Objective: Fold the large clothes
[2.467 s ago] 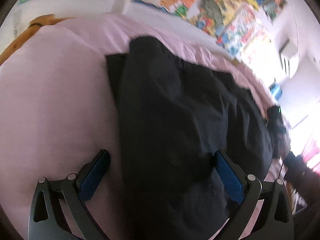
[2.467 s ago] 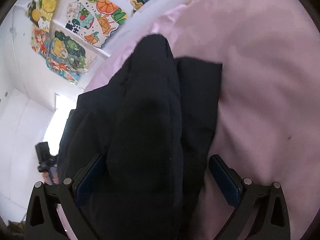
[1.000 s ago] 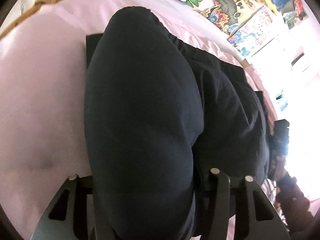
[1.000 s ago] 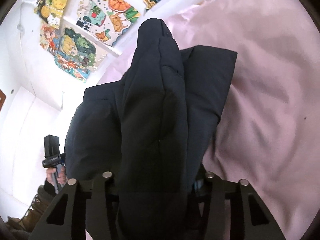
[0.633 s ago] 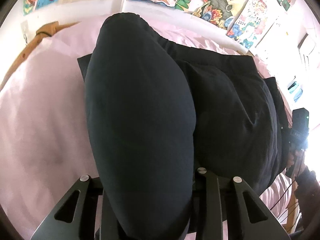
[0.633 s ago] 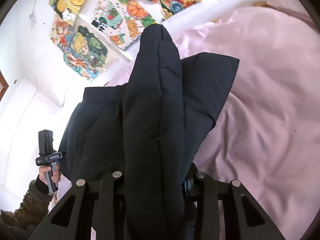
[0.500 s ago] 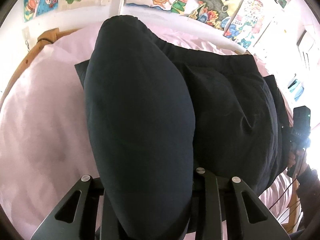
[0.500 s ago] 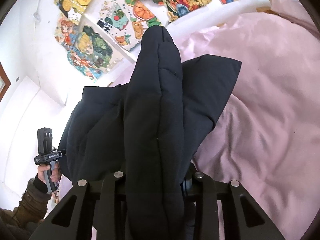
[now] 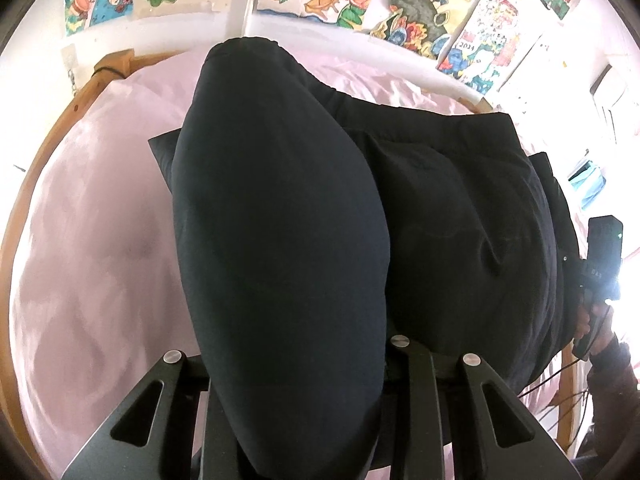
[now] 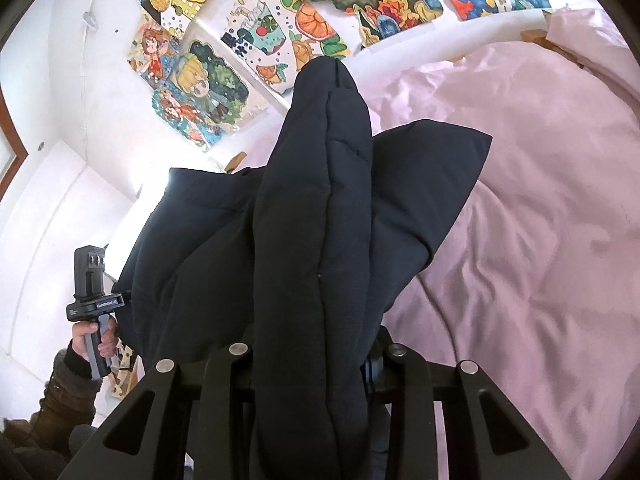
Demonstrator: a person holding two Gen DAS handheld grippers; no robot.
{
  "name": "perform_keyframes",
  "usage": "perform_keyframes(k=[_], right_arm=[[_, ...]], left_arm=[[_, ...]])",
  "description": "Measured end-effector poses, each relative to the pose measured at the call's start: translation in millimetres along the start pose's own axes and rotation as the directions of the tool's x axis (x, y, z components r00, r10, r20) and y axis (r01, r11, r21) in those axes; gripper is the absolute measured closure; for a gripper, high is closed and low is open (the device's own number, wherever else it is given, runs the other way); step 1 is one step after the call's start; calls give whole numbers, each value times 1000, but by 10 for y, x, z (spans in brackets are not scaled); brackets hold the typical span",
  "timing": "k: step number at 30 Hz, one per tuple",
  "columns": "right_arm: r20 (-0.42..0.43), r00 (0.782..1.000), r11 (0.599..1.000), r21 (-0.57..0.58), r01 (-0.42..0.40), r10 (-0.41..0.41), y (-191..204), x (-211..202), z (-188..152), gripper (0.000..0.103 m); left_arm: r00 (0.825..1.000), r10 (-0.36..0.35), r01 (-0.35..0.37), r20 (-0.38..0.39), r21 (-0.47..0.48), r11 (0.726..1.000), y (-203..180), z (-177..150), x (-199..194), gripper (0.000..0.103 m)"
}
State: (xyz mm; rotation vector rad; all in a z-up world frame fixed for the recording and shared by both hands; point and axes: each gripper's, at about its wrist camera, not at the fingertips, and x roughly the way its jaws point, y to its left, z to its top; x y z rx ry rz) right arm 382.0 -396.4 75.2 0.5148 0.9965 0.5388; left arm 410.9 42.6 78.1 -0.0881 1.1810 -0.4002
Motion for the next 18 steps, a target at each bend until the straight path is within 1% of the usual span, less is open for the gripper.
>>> perform_keyframes(k=[3, 5, 7, 9, 10, 11, 12, 13, 15, 16, 17, 18], right_arm=[[-31, 999, 1000, 17, 18, -17, -25, 16, -94, 73], [-52, 998, 999, 26, 40, -38, -90, 83, -174, 73], [-70, 995, 996, 58, 69, -65, -181, 183, -225, 71], [-77, 993, 992, 86, 95, -88, -272, 252, -263, 67], [-79, 991, 989, 95, 112, -104, -300, 275, -275, 65], [-83, 988, 987, 92, 134, -127, -304, 287, -281, 61], [-84, 986, 984, 86, 154, -146, -292, 293, -284, 57], [-85, 982, 982, 79, 174, -167, -275, 294, -286, 54], [-75, 974, 973, 79, 218, -212, -227, 279, -303, 49], [-70, 969, 966, 82, 243, -238, -203, 280, -323, 46], [-64, 960, 957, 78, 278, -274, -179, 278, -342, 38], [-57, 950, 948, 70, 309, -306, -154, 293, -364, 33]], left_arm=[[999, 10, -10, -35, -5, 1000, -31, -73, 36, 78], [997, 35, -36, -64, -7, 999, -36, -136, 140, 78], [993, 77, -78, -86, -8, 997, -28, -192, 315, 76], [989, 118, -119, -84, -14, 993, -11, -211, 444, 69], [989, 124, -126, -82, -19, 992, -5, -214, 471, 67], [988, 131, -133, -80, -25, 991, -4, -217, 483, 62], [987, 141, -144, -78, -32, 989, -1, -215, 492, 59], [986, 150, -153, -78, -34, 988, -1, -221, 490, 58], [980, 183, -185, -75, -33, 982, -23, -224, 496, 48], [975, 209, -212, -70, -34, 977, -32, -231, 502, 45], [971, 230, -232, -64, -36, 972, 3, -278, 479, 39], [965, 257, -260, -53, -45, 965, -2, -301, 473, 34]])
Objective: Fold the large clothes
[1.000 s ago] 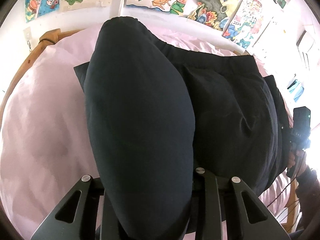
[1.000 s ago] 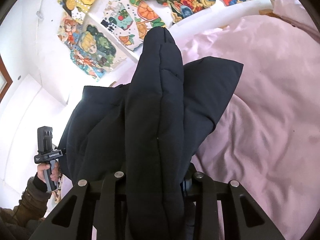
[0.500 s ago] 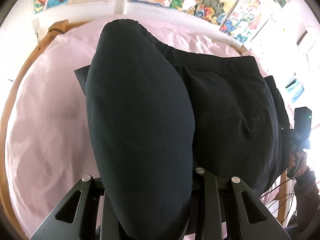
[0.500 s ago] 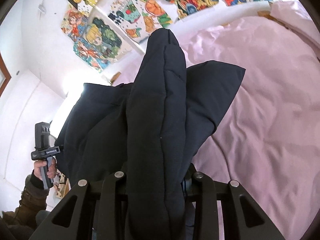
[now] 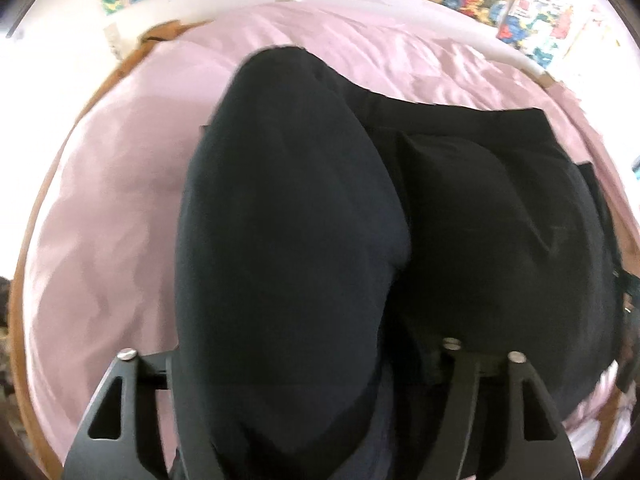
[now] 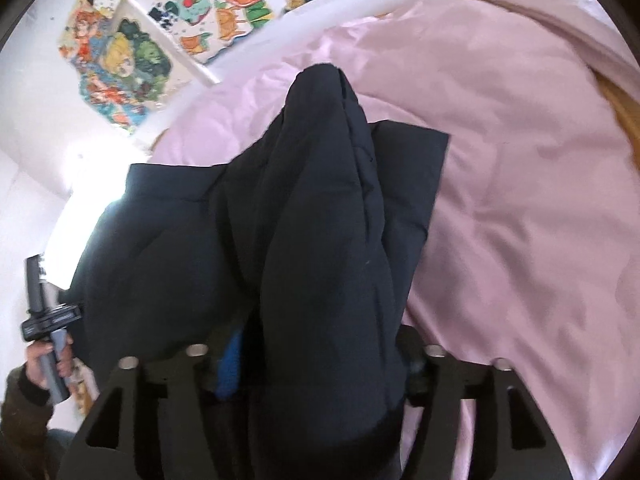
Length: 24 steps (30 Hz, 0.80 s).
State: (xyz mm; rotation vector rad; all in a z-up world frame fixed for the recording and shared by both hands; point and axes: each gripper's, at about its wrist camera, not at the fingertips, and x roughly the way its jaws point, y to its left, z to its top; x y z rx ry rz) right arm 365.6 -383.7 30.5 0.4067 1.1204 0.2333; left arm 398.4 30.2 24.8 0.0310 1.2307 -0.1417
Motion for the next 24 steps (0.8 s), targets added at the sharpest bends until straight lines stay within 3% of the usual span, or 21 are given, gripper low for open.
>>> perform_keyframes(k=[3, 9, 15, 24], right_arm=[[39, 997, 998, 9, 63, -63, 55, -20, -62, 29], [143, 971, 981, -3, 194, -192, 194, -162, -251, 19], [209, 936, 956, -16, 292, -282, 414, -330, -462, 15], [306, 907, 954, 13, 300, -289, 757, -681, -765, 8]], left_arm=[[995, 86, -85, 42, -24, 996, -4, -72, -33, 25], [965, 229, -230, 130, -2, 973, -195, -286, -188, 25], [945, 250, -245, 212, -51, 968, -360, -478, -424, 25], [908, 262, -224, 326, -150, 963, -362, -851, -809, 25]])
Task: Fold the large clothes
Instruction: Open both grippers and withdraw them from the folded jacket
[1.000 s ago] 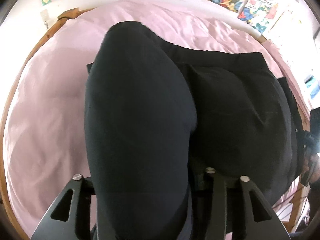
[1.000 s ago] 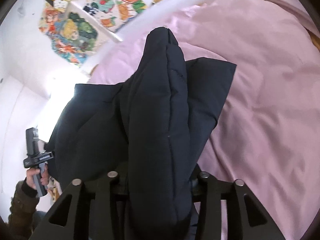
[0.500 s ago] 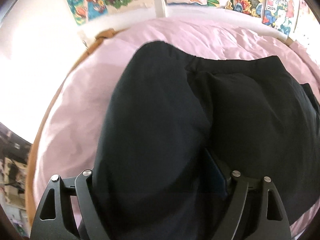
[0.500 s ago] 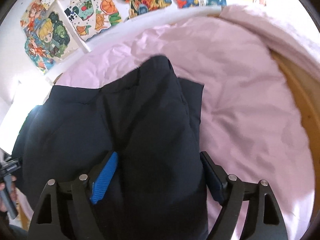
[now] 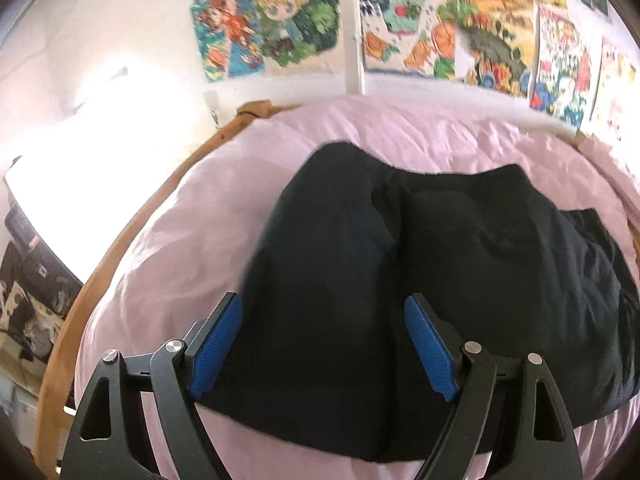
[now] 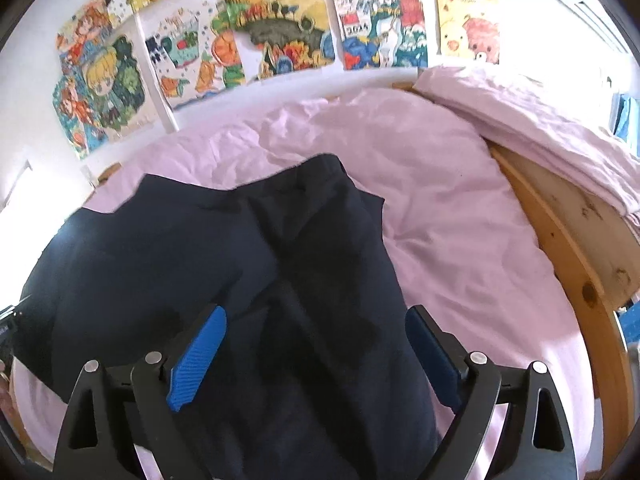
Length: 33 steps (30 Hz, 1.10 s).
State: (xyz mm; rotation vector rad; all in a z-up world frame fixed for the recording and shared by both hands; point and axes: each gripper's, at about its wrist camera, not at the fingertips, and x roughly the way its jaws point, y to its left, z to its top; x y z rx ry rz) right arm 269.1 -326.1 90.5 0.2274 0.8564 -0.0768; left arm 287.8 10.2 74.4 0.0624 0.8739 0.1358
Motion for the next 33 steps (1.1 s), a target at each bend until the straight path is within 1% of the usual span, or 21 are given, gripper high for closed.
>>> perform_keyframes(k=[4, 9, 11, 12, 15, 20, 24, 27, 30, 33], right_arm=[[56, 998, 1000, 18, -3, 2, 106, -213, -117, 3], [130, 991, 999, 44, -1, -5, 168, -439, -283, 2], [160, 987, 999, 43, 2, -9, 201, -520, -346, 0], [176, 984, 999, 40, 2, -9, 220, -574, -397, 0], [200, 980, 999, 34, 1, -8, 273, -683, -525, 0], [237, 971, 1000, -9, 10, -8, 408, -879, -749, 0], [267, 964, 1000, -21, -5, 10, 485, -1054, -918, 0], [292, 956, 1000, -23, -10, 17, 511, -1170, -983, 0], [322, 947, 999, -35, -1, 12, 542, -1282, -1039, 0], [344, 939, 998, -61, 10, 11, 590, -1376, -1123, 0]], left_arm=[[1000, -12, 13, 15, -19, 1000, -14, -171, -171, 25], [997, -37, 36, 62, 8, 999, -95, -357, -387, 25], [994, -61, 61, 87, 10, 998, -99, -443, -490, 24], [993, -68, 67, 94, 10, 998, -103, -425, -487, 24], [987, -95, 95, 126, 10, 995, -100, -564, -668, 24], [974, -126, 125, 187, 17, 992, -100, -721, -905, 24], [962, -131, 126, 238, 36, 991, -110, -834, -1082, 20], [951, -131, 123, 279, 48, 991, -101, -924, -1196, 17], [945, -125, 111, 301, 61, 992, -113, -998, -1269, 16], [945, -126, 108, 303, 74, 991, -116, -1094, -1295, 15]])
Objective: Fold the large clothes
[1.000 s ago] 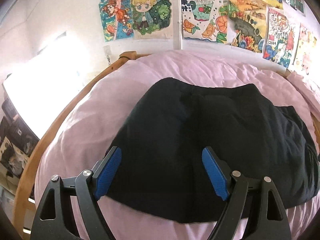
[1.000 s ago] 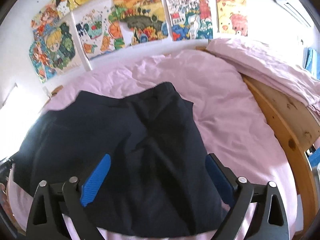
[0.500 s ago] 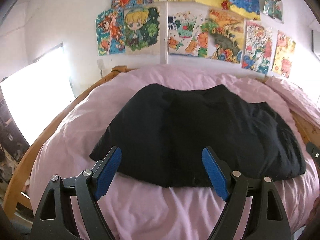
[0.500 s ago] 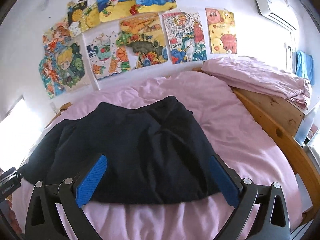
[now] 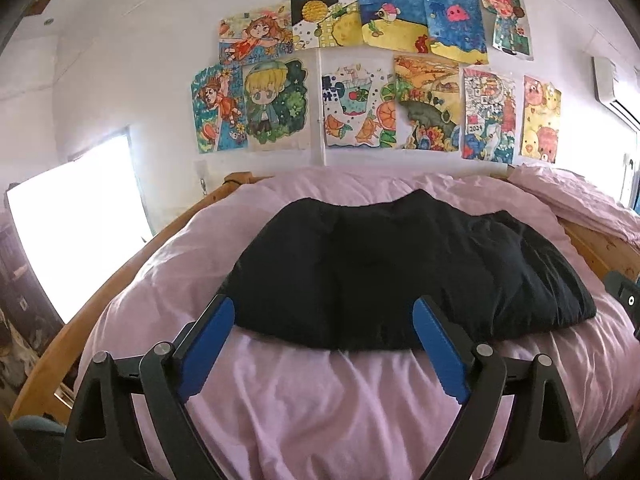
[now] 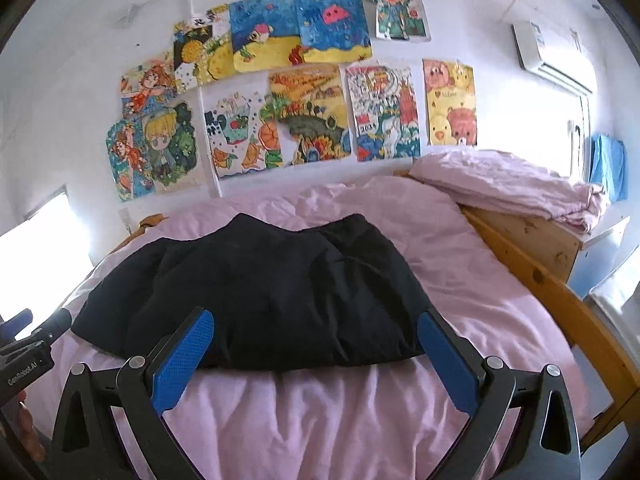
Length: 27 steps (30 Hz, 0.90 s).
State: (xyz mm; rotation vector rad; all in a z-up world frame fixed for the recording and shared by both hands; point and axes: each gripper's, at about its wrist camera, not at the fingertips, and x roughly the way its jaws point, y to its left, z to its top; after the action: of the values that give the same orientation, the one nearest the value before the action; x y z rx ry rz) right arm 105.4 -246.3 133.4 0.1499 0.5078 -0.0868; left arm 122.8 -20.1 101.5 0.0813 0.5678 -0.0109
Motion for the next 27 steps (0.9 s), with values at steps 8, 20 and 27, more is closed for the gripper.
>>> perform_keyframes(k=[8, 20, 27], right_arm=[[22, 999, 998, -41, -39, 40, 132, -220, -188, 0], [67, 997, 993, -108, -38, 45, 298, -418, -471, 0], [11, 998, 993, -99, -58, 59, 309, -313, -609, 0]], left_arm=[[1000, 10, -10, 4, 21, 1000, -54, -296, -182, 14], [999, 32, -34, 34, 67, 997, -98, -486, -282, 5], [999, 43, -43, 0, 30, 999, -22, -536, -224, 2]])
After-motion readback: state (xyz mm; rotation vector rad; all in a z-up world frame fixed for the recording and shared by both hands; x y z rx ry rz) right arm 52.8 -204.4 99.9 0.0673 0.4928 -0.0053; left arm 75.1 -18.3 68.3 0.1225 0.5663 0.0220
